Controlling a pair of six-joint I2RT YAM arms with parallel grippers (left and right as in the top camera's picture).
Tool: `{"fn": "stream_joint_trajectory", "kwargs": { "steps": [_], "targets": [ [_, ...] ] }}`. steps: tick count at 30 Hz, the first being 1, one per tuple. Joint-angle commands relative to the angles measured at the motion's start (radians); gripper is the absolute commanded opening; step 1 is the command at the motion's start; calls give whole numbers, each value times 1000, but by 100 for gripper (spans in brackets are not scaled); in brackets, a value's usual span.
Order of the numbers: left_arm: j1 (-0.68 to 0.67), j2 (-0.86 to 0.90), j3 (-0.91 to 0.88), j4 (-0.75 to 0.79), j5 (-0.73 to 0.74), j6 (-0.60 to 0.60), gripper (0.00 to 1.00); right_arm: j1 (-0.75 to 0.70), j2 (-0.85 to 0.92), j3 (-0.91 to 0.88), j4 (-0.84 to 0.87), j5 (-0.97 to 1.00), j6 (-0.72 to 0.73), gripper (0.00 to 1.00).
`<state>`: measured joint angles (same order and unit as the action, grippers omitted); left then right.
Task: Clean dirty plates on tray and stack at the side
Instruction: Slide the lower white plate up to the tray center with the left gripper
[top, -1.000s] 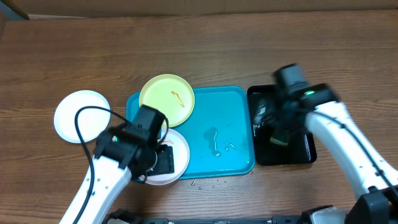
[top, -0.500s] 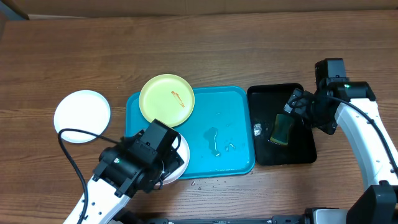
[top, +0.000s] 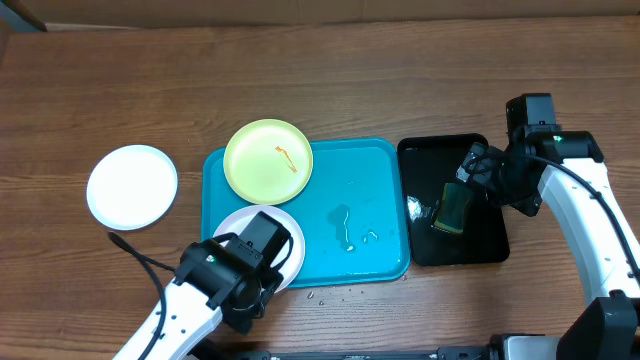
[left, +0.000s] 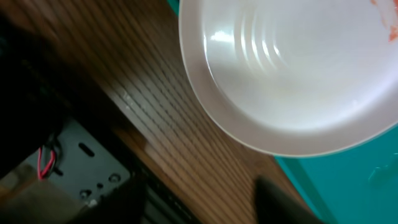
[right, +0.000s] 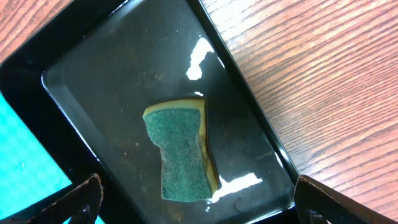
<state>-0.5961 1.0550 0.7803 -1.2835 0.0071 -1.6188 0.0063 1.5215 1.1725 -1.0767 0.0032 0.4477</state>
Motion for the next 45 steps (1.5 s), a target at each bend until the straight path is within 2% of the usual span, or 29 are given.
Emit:
{"fn": "stream_joint_trajectory", "kwargs": {
  "steps": [1,2,4,5,6,8,11,20,27,32,39,45],
  "targets": [
    [21,-3,-59,36,-29,-82,42,-4,-5,13,3,-5,-3,100],
    [29,-2,-62,45,-35,-84,41,-4,-5,13,2,-5,-3,100],
    [44,-2,-67,59,-33,-87,33,-4,-5,13,3,-5,-3,100],
    [48,-2,-68,59,-31,-87,35,-4,-5,13,3,-5,-3,100],
    [48,-2,-72,60,-29,-87,44,-4,-5,13,3,-5,-3,100],
    [47,-2,-95,61,-21,-88,53,-4,-5,13,3,-5,-3,100],
    [47,-2,-122,78,-15,-89,59,-4,-5,13,3,-5,-3,100],
    [47,-2,-216,235,-13,-129,40,-4,-5,13,3,-5,-3,100],
    [47,-2,-235,272,-42,-140,39,-4,-5,13,3,-5,-3,100],
    [47,-1,-235,270,-67,-143,34,-4,-5,13,3,-5,-3,100],
    [47,0,-235,288,-93,-167,36,-4,-5,13,3,-5,-3,100],
    [47,26,-235,305,-92,-166,34,-4,-5,13,3,-5,-3,100]
  ]
}}
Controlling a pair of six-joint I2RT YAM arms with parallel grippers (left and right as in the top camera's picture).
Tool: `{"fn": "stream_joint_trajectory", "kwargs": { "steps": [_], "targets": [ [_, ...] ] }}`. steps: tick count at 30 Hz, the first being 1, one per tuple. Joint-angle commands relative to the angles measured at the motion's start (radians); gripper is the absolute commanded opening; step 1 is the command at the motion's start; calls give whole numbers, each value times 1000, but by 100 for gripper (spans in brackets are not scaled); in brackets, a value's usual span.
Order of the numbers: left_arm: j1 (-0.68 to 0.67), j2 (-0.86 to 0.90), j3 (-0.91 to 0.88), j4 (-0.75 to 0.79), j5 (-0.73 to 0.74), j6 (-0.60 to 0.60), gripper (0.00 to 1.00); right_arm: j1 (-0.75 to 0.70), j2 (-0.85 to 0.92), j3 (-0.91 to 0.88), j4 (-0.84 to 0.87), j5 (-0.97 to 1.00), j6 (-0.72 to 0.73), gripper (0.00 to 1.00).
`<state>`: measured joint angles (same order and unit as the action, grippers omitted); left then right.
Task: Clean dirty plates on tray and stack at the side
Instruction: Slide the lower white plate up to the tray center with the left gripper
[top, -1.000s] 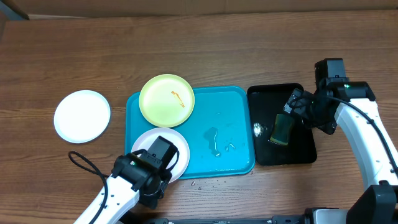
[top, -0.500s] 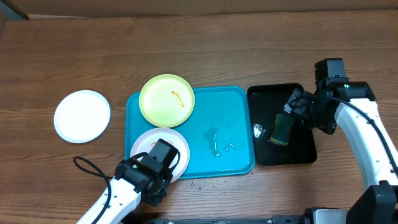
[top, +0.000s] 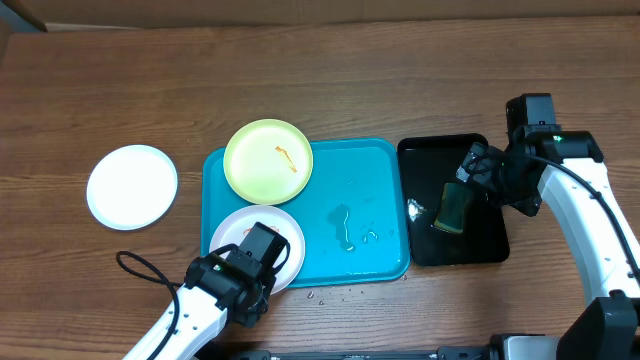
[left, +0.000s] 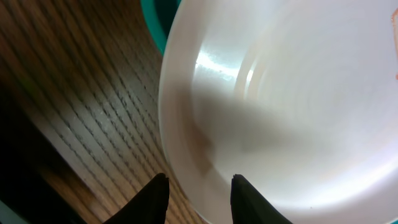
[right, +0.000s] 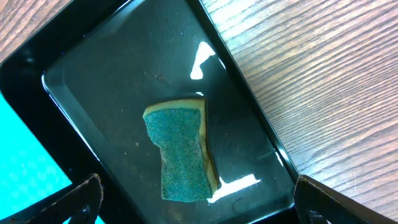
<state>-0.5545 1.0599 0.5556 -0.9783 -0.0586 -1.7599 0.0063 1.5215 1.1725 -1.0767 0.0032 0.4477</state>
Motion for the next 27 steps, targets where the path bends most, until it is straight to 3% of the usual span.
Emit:
{"fn": "stream_joint_trajectory", "kwargs": {
  "steps": [1,9,16,21,27],
  "targets": [
    [5,29,-11,0,-26,-24,33,-4,-5,13,3,-5,-3,100],
    [5,97,-11,21,-19,-21,25,-4,-5,13,3,-5,-3,100],
    [5,97,-11,22,-3,27,24,-4,-5,13,3,-5,-3,100],
    [5,97,-11,22,35,55,4,-4,-5,13,3,-5,-3,100],
    [5,97,-11,8,51,55,4,-4,-5,13,3,-5,-3,100]
  ]
}}
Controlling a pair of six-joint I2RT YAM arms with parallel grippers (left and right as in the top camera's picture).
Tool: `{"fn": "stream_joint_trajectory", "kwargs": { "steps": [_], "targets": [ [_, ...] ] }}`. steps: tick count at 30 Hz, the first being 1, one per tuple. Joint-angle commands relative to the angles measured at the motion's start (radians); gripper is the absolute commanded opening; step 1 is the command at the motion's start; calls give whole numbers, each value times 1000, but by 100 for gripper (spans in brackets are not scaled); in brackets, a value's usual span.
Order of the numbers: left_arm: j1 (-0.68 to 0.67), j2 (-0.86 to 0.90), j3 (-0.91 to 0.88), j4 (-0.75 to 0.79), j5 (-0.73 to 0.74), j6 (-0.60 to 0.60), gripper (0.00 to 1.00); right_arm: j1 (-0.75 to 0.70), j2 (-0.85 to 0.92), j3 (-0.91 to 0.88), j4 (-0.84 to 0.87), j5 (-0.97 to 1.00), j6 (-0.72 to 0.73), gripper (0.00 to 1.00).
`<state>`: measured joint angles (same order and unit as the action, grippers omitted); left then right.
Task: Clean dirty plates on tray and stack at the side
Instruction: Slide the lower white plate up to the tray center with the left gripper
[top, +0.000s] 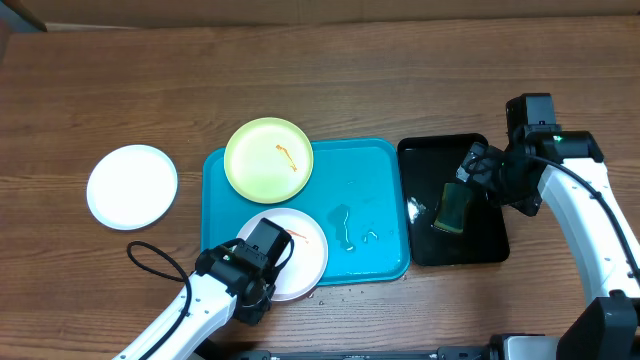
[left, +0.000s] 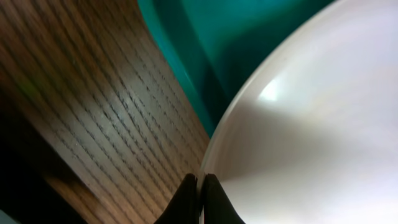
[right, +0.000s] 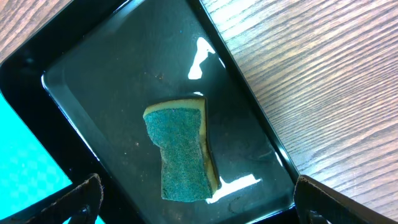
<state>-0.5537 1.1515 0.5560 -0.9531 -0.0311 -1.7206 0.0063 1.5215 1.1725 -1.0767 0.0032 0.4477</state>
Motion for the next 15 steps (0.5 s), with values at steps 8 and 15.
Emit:
{"fn": "stream_joint_trajectory", "kwargs": {
  "steps": [8,15],
  "targets": [
    [4,5,19,-44,76,103,4,-4,-5,13,3,-5,-3,100],
    [3,4,139,-94,72,264,4,-4,-5,13,3,-5,-3,100]
  ]
}}
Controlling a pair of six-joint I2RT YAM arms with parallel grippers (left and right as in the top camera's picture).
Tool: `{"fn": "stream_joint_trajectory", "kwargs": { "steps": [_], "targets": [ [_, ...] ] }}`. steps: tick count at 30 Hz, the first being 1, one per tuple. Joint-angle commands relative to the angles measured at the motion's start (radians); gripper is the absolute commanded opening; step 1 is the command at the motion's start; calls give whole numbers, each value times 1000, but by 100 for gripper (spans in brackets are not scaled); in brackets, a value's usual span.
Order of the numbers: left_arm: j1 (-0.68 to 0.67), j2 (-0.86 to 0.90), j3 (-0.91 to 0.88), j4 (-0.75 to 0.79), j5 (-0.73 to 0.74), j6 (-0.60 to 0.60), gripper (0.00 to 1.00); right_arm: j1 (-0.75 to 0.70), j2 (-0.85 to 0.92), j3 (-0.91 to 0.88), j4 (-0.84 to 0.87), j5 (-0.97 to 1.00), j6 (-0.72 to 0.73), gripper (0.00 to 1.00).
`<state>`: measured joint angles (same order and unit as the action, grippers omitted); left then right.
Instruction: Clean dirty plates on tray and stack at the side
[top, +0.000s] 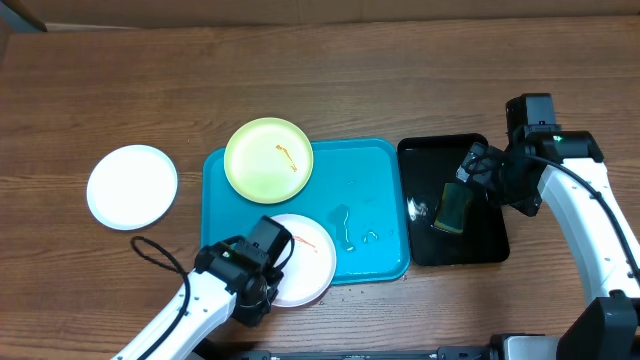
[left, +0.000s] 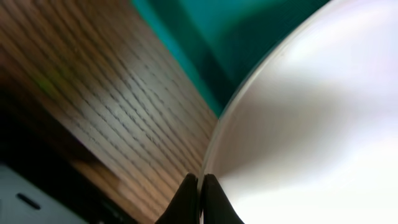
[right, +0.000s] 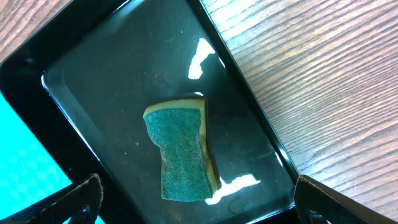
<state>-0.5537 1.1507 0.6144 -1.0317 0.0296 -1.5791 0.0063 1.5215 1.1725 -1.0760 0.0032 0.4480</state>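
A white plate (top: 305, 255) with an orange smear lies at the teal tray's (top: 370, 170) front edge, partly overhanging it. My left gripper (top: 270, 268) is shut on its near-left rim; in the left wrist view the gripper (left: 200, 186) pinches the rim of the plate (left: 311, 124). A yellow-green plate (top: 267, 160) with an orange smear sits at the tray's back left. My right gripper (top: 478, 170) hangs open over the green sponge (right: 180, 152), not touching it.
A clean white plate (top: 132, 186) rests on the wooden table left of the tray. The black tray (top: 492, 245) holding the sponge (top: 453, 208) and some water stands right of the teal tray. Water streaks (top: 345, 230) lie on the teal tray's middle.
The white plate, held by my left gripper, has shifted a little to the right and toward the tray's front edge. The right arm, the sponge and the other plates have not moved.
My left wrist was over the white plate at the tray's front left corner. Then its open fingers were at the plate's rim. Then they were shut on the rim with the plate shifted right, and now slightly further. The right gripper stayed open above the sponge.
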Motion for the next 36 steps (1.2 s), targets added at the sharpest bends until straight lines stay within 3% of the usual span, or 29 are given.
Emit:
{"fn": "stream_joint_trajectory", "kwargs": {
  "steps": [1,8,15,23,31,36],
  "targets": [
    [3,5,107,-14,11,177,4,-4,-5,13,2,-5,-4,100],
    [3,6,256,91,76,679,4,-4,-5,13,2,-5,-4,100],
    [4,18,280,170,41,935,4,-4,-5,13,2,-5,-4,100],
    [4,180,280,284,14,994,4,-4,-5,13,2,-5,-3,100],
    [6,345,280,390,-42,843,4,-4,-5,13,2,-5,-4,100],
    [5,395,280,445,-56,838,4,-4,-5,13,2,-5,-4,100]
  ]
}}
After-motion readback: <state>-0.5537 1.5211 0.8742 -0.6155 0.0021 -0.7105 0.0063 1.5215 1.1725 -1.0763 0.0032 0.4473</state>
